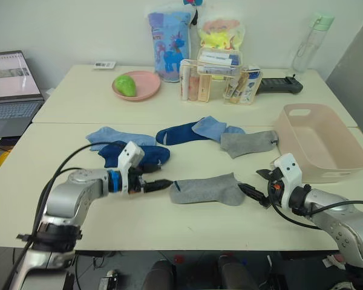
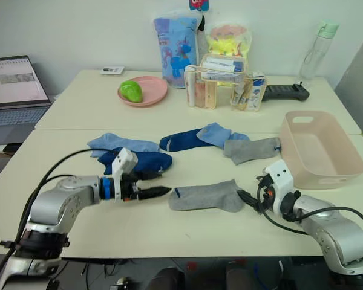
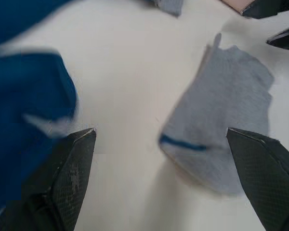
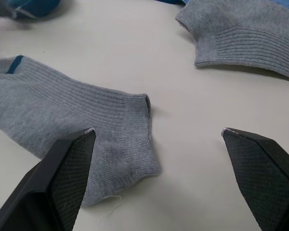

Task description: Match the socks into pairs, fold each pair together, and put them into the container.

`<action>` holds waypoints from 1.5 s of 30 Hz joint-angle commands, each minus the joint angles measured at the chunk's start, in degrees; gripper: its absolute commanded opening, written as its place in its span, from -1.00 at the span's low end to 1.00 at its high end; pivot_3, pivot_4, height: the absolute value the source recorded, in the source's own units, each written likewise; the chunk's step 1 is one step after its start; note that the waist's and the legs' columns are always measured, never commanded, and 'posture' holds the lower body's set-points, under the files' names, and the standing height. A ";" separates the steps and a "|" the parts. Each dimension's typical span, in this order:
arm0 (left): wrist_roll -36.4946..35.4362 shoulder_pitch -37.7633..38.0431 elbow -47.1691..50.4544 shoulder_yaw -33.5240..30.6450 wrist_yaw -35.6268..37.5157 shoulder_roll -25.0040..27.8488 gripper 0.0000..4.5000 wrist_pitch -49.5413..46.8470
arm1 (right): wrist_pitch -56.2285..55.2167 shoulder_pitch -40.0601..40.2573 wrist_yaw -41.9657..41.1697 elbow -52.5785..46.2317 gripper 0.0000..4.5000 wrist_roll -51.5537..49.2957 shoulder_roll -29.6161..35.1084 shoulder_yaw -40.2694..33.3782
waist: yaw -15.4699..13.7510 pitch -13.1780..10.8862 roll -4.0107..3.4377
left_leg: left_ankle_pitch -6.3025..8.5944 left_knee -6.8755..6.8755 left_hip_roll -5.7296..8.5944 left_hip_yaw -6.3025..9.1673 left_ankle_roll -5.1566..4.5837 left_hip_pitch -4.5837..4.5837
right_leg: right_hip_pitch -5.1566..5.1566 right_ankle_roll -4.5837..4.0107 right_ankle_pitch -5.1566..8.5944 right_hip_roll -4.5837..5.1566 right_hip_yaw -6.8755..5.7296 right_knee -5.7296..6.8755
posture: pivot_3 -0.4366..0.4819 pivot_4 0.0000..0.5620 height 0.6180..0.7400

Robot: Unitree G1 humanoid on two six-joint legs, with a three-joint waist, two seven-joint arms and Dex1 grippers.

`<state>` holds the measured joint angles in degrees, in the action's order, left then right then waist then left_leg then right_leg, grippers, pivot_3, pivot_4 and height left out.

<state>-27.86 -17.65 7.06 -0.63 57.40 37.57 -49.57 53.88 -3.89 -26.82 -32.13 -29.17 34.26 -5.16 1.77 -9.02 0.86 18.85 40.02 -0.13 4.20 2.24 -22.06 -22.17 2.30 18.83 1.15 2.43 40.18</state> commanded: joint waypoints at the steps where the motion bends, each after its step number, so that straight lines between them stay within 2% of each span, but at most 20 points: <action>1: -4.71 2.26 7.11 -3.60 -4.35 -0.03 0.99 -7.56 | -2.23 0.15 0.72 -1.19 1.00 1.17 -0.72 1.19 | -0.15 0.00 0.00 | 0.00 0.00 0.02 0.01 0.00 0.00 | 0.01 0.00 0.00 0.01 0.00 0.00 | -0.05 -0.47 0.39; 4: -5.49 5.60 9.66 -4.17 -8.85 -1.82 0.99 -10.41 | -2.77 -0.09 1.45 0.62 1.00 2.95 -1.35 3.13 | -0.07 0.01 -0.01 | 0.00 0.00 0.02 -0.02 0.00 0.02 | 0.02 0.00 0.00 0.01 0.00 -0.03 | -0.05 -0.47 0.39; 9: -7.45 6.14 11.30 -3.34 -14.69 -6.64 0.99 -14.32 | -4.57 -0.71 1.81 4.34 1.00 6.45 -1.23 6.17 | -0.29 0.12 -0.11 | -0.01 0.00 0.05 -0.01 0.01 0.08 | 0.10 0.00 0.00 0.03 0.00 -0.04 | -0.05 -0.47 0.39; 11: -7.02 6.79 11.66 -2.20 -15.78 -6.97 0.99 -14.65 | -5.00 -0.74 1.88 4.90 1.00 7.61 -1.19 7.43 | -0.26 0.20 -0.14 | -0.01 0.00 0.11 -0.01 0.01 0.08 | 0.11 0.00 0.00 0.08 -0.01 -0.05 | -0.05 -0.47 0.39; 12: -6.37 7.09 11.38 -1.22 -15.93 -6.87 1.00 -14.06 | -5.47 -0.51 1.49 4.76 0.92 8.22 -0.83 8.27 | -0.26 0.25 -0.16 | -0.01 0.00 0.11 -0.01 0.02 0.09 | 0.12 0.00 0.00 0.08 0.00 -0.06 | -0.05 -0.47 0.39; 15: -6.49 7.24 10.95 -0.35 -16.63 -7.39 1.00 -13.54 | -6.08 -0.12 0.85 4.30 0.62 9.17 -0.49 9.36 | -0.26 0.37 -0.29 | -0.01 -0.01 0.11 0.00 0.02 0.16 | 0.18 0.00 0.00 0.08 0.00 -0.08 | -0.05 -0.47 0.39; 18: -8.03 7.87 12.00 0.08 -17.51 -8.31 0.74 -15.33 | -5.38 0.14 0.86 3.35 0.16 8.66 -1.05 8.83 | -0.28 0.48 -0.42 | 0.00 -0.01 0.12 0.03 0.01 0.20 | 0.28 0.00 0.00 0.09 -0.01 -0.15 | -0.05 -0.47 0.39; 21: -8.08 10.61 13.44 1.93 -18.40 -8.27 0.32 -16.62 | -5.18 0.43 0.54 2.29 -0.33 8.38 -1.12 8.59 | -0.25 0.53 -0.47 | 0.00 -0.01 0.13 0.04 0.01 0.20 | 0.31 0.01 0.01 0.10 -0.01 -0.18 | -0.05 -0.47 0.39; 25: -8.22 10.65 13.16 1.79 -19.94 -9.38 -0.22 -16.02 | -4.73 0.50 -0.01 1.34 -0.98 7.84 -1.41 8.24 | -0.26 0.66 -0.65 | 0.00 -0.02 0.14 0.06 0.00 0.24 | 0.37 0.02 0.01 0.11 -0.01 -0.20 | -0.05 -0.47 0.39; 29: -9.17 9.37 12.89 0.14 -21.09 -11.17 -0.78 -15.33 | -3.98 0.43 -0.73 0.03 -1.00 6.78 -1.43 7.78 | -0.27 0.66 -0.65 | 0.00 -0.02 0.21 0.10 0.00 0.24 | 0.40 0.07 0.04 0.12 -0.02 -0.21 | -0.05 -0.47 0.39; 31: -8.57 8.89 12.65 -0.43 -21.38 -11.13 -0.99 -13.99 | -3.51 0.35 -0.95 -0.62 -1.00 6.06 -1.48 7.37 | -0.25 0.66 -0.65 | 0.00 -0.02 0.22 0.11 0.00 0.24 | 0.40 0.07 0.04 0.12 -0.02 -0.21 | -0.05 -0.47 0.39; 36: -10.09 8.29 13.14 -4.78 -16.72 -7.10 -0.99 -9.51 | 0.16 1.97 -2.57 -5.26 -1.00 0.17 -1.58 3.89 | -0.15 0.64 -0.64 | 0.00 -0.03 0.20 0.17 0.00 0.23 | 0.38 0.07 0.04 0.12 -0.05 -0.19 | -0.05 -0.47 0.39; 40: -11.89 9.49 13.93 -5.87 -12.99 -3.39 -0.99 -8.35 | 1.87 3.40 -3.23 -7.53 -1.00 -2.62 -0.71 2.68 | -0.13 0.64 -0.65 | 0.00 -0.05 0.19 0.17 0.00 0.23 | 0.38 0.06 0.04 0.12 -0.04 -0.22 | -0.05 -0.47 0.39; 43: -13.33 14.29 15.64 -6.36 -7.56 3.55 -0.99 -9.47 | 4.69 5.47 -4.16 -9.58 -1.00 -6.29 0.30 0.69 | 0.06 0.64 -0.65 | 0.01 -0.08 0.18 0.17 0.00 0.24 | 0.36 0.06 0.05 0.12 -0.04 -0.22 | -0.05 -0.47 0.39; 45: -13.74 17.07 16.84 -5.46 -5.96 5.96 -0.99 -9.09 | 4.77 6.61 -4.63 -10.40 -1.00 -6.87 1.39 0.78 | 0.07 0.60 -0.70 | 0.01 -0.14 0.16 0.18 0.00 0.24 | 0.35 0.02 0.09 0.11 -0.05 -0.23 | -0.05 -0.47 0.39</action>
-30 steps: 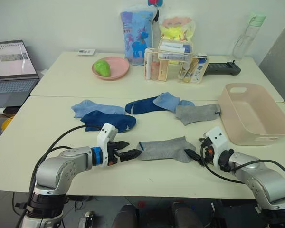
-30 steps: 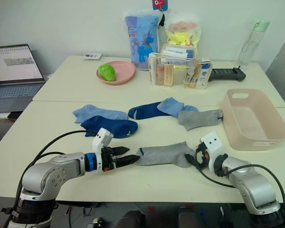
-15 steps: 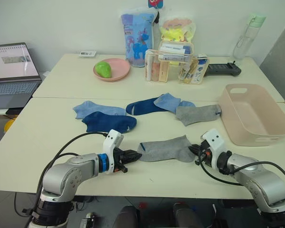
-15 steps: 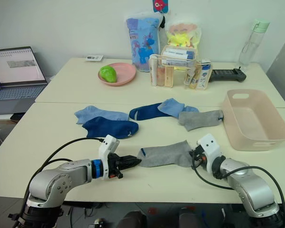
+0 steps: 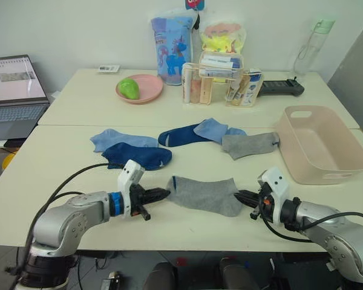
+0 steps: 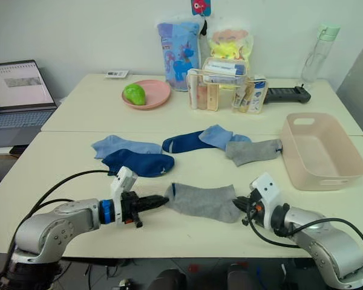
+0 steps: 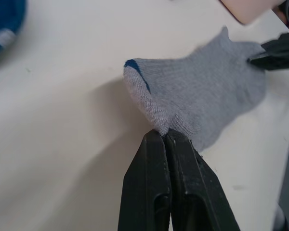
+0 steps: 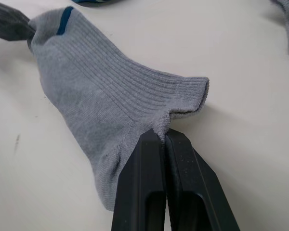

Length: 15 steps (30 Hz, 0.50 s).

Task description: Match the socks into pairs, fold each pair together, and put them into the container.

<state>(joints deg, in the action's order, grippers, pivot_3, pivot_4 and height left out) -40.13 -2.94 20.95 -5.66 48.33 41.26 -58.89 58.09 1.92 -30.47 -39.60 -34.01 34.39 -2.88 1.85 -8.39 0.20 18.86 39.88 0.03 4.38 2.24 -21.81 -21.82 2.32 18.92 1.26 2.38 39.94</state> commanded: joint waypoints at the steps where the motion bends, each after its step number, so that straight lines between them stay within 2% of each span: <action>1: -1.29 3.28 3.57 0.30 2.52 2.14 -0.99 0.67 | 1.05 1.09 -0.72 -3.12 -1.00 -2.42 1.48 -1.37 | -0.08 -0.03 -0.05 | 0.00 -0.01 0.01 0.00 -0.01 -0.01 | -0.02 0.00 0.00 0.00 0.01 0.00 | -0.05 -0.47 0.39; 7: -0.22 8.74 6.97 2.78 -1.21 -1.85 -0.99 2.81 | 4.49 2.05 0.83 -4.48 -1.00 -4.70 2.11 -1.32 | -0.27 -0.03 -0.01 | 0.02 0.03 0.05 0.02 -0.03 0.00 | 0.08 0.00 0.01 0.05 0.00 -0.03 | -0.05 -0.47 0.39; 11: 2.11 9.28 5.70 3.67 -3.56 -3.72 -0.99 5.83 | 6.02 2.03 1.31 -4.21 -1.00 -5.00 3.06 -1.45 | -0.28 -0.02 -0.02 | 0.01 0.02 0.05 0.04 -0.03 0.00 | 0.08 0.00 0.01 0.05 -0.02 -0.02 | -0.05 -0.47 0.39; 15: 4.81 9.15 4.39 4.93 -3.26 -3.48 -0.99 9.62 | 6.44 2.18 0.64 -3.83 -1.00 -5.12 4.53 -1.61 | -0.28 -0.02 -0.02 | 0.01 0.02 0.06 0.03 -0.03 0.01 | 0.08 0.01 0.01 0.05 -0.01 -0.03 | -0.05 -0.47 0.39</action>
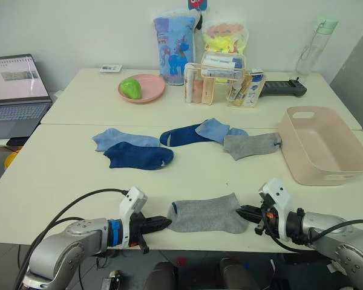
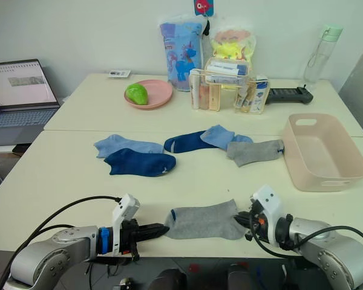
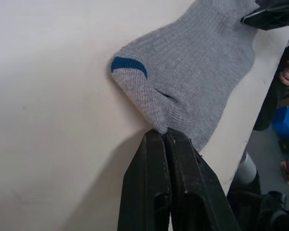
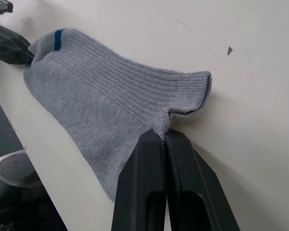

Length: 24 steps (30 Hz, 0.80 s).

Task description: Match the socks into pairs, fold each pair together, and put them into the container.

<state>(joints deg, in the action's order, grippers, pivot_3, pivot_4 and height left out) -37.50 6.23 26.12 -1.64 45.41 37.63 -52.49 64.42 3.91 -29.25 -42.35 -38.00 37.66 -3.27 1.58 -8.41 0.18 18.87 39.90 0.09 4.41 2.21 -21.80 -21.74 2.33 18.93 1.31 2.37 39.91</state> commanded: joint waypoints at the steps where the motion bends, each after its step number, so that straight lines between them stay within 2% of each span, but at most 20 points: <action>1: 3.80 -0.23 -1.55 1.89 0.18 0.60 -0.99 5.15 | -0.03 0.35 -0.90 -1.00 -1.00 -1.19 1.73 -1.29 | 0.00 0.00 0.00 | 0.00 0.00 0.00 0.00 0.00 0.00 | 0.00 0.00 0.00 0.00 0.00 0.00 | -0.05 -0.47 0.39; 9: 6.07 0.83 -1.87 6.24 4.58 4.03 -0.99 9.38 | -2.34 0.44 -1.58 -1.03 -1.00 -0.65 3.39 -0.01 | 0.03 0.00 -0.01 | 0.00 -0.01 0.02 0.00 -0.01 0.02 | 0.02 0.00 0.00 0.00 0.00 -0.01 | -0.05 -0.47 0.39; 12: 6.53 -0.57 -3.85 5.41 2.53 2.14 -0.99 10.57 | -3.24 0.65 -0.62 -1.12 -1.00 -0.18 2.69 0.26 | 0.02 0.01 -0.02 | 0.00 -0.02 0.01 0.00 -0.01 0.02 | 0.02 0.00 0.00 0.00 0.00 -0.01 | -0.05 -0.47 0.39; 16: 6.66 -1.71 -4.38 5.06 3.40 2.63 -0.63 11.03 | -3.66 2.08 -0.53 -1.79 -0.55 -0.36 3.00 -0.43 | -0.31 0.01 -0.02 | 0.00 -0.01 0.02 0.02 -0.01 0.02 | 0.06 0.00 0.00 0.00 -0.02 -0.02 | -0.05 -0.47 0.39; 24: 4.31 0.57 -3.90 1.36 6.29 5.59 0.39 12.21 | -10.66 5.10 -2.92 -2.55 0.74 2.02 5.53 -4.90 | 0.27 0.02 -0.05 | 0.00 -0.06 -0.05 0.01 -0.01 0.13 | 0.09 0.00 0.01 -0.06 0.00 0.03 | -0.05 -0.47 0.39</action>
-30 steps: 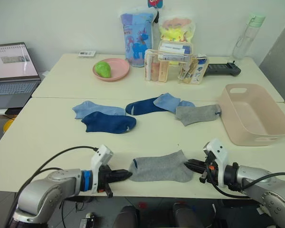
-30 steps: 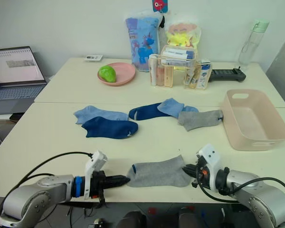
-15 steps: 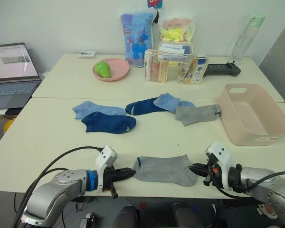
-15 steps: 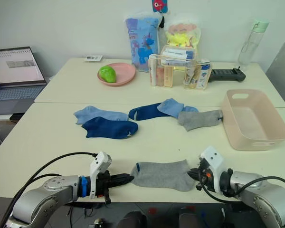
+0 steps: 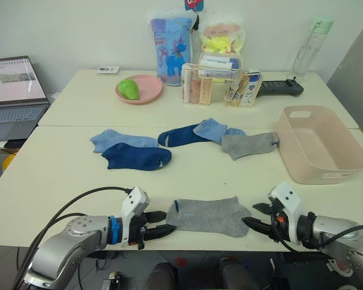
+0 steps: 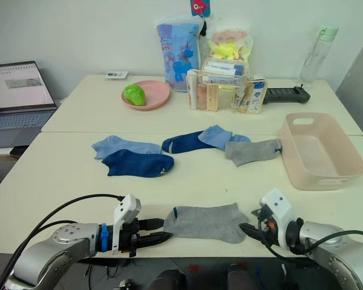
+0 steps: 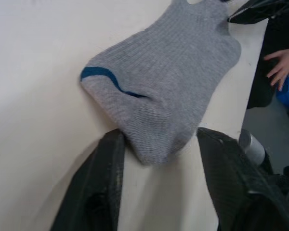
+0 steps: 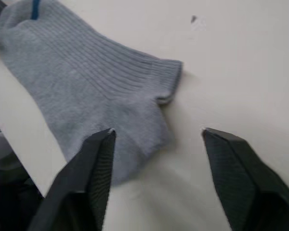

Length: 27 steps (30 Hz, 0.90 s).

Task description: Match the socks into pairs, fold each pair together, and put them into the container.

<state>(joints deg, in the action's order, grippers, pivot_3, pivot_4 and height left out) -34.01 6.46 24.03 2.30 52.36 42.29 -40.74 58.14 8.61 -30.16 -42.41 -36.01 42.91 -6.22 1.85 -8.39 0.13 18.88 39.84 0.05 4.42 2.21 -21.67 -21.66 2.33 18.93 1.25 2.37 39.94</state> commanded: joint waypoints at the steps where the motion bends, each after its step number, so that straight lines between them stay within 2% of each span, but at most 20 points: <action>1: 0.35 0.19 -2.05 -3.45 -0.08 1.06 0.51 1.05 | -5.38 0.63 -2.40 -2.99 0.89 -0.40 -0.19 -2.35 | -0.03 0.00 0.00 | 0.00 0.00 -0.02 0.01 0.00 0.02 | 0.02 0.00 0.00 -0.02 -0.02 0.00 | -0.05 -0.47 0.39; 2: 0.07 0.07 -2.28 -4.35 0.75 1.18 0.66 2.16 | -7.06 0.82 -2.54 -3.19 1.00 0.02 -0.69 -2.46 | -0.04 -0.01 0.00 | 0.00 -0.01 -0.02 0.01 0.00 0.02 | 0.03 0.00 0.00 -0.02 -0.02 0.00 | -0.05 -0.47 0.39; 5: -2.92 -1.53 -2.75 -8.91 2.26 0.19 0.99 4.73 | -10.32 0.68 -2.60 -3.84 1.00 -0.73 -3.10 -2.87 | -0.06 -0.04 0.06 | 0.00 0.01 -0.02 0.01 0.00 0.00 | 0.02 0.00 0.01 -0.02 -0.03 -0.01 | -0.05 -0.47 0.39; 8: -2.00 -6.58 -3.74 -10.99 4.29 -0.55 0.99 11.37 | -14.75 -3.31 0.15 -2.66 1.00 5.28 -4.24 0.95 | -0.18 -0.07 0.09 | 0.00 0.02 0.00 0.01 0.00 -0.03 | 0.02 0.00 0.01 0.00 -0.03 -0.03 | -0.05 -0.47 0.39; 12: -2.95 -12.35 -3.08 -9.66 7.21 -0.60 0.99 13.34 | -21.11 -10.76 4.19 2.22 1.00 16.02 -6.03 8.77 | -0.17 -0.09 0.14 | -0.01 0.03 0.05 0.00 0.03 -0.02 | 0.01 0.00 0.01 0.02 -0.04 -0.04 | -0.05 -0.47 0.39; 16: -3.54 -13.42 -1.41 -8.30 9.73 -0.17 0.99 13.72 | -27.75 -13.01 4.78 6.60 1.00 24.07 -6.00 13.09 | -0.13 -0.09 0.14 | -0.10 -0.01 0.05 0.00 0.18 -0.20 | -0.18 0.05 0.04 0.01 -0.01 -0.09 | -0.05 -0.47 0.39; 18: -4.80 -14.49 -0.86 -8.71 9.17 -1.61 0.99 13.88 | -31.05 -15.68 6.43 11.62 1.00 30.91 -5.53 16.54 | -0.10 -0.10 0.15 | -0.10 0.00 0.06 -0.01 0.18 -0.26 | -0.24 0.05 0.04 0.02 0.01 -0.07 | -0.05 -0.47 0.39; 23: -7.17 -15.62 0.12 -8.34 9.81 -2.15 0.99 12.19 | -37.48 -23.28 10.60 24.18 1.00 42.96 -8.89 23.32 | 0.03 -0.13 0.17 | -0.03 0.09 0.11 -0.05 0.04 -0.11 | -0.16 0.02 0.02 0.02 0.02 0.09 | -0.05 -0.47 0.39; 27: -6.97 -16.12 -0.20 -7.96 9.14 -2.61 0.99 12.42 | -37.93 -28.40 11.47 32.31 1.00 45.97 -13.44 24.81 | 0.05 -0.13 0.17 | -0.11 0.05 0.09 -0.06 0.19 -0.24 | -0.35 0.03 0.03 -0.01 0.01 0.08 | -0.05 -0.47 0.39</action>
<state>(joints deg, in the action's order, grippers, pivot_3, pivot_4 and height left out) -40.20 -9.19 22.66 -5.20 61.78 39.87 -28.60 21.79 -18.21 -19.39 -11.21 8.38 30.16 18.35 1.90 -8.53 0.30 18.75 39.90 0.15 4.32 2.42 -21.93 -22.04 2.36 18.96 1.24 2.37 40.04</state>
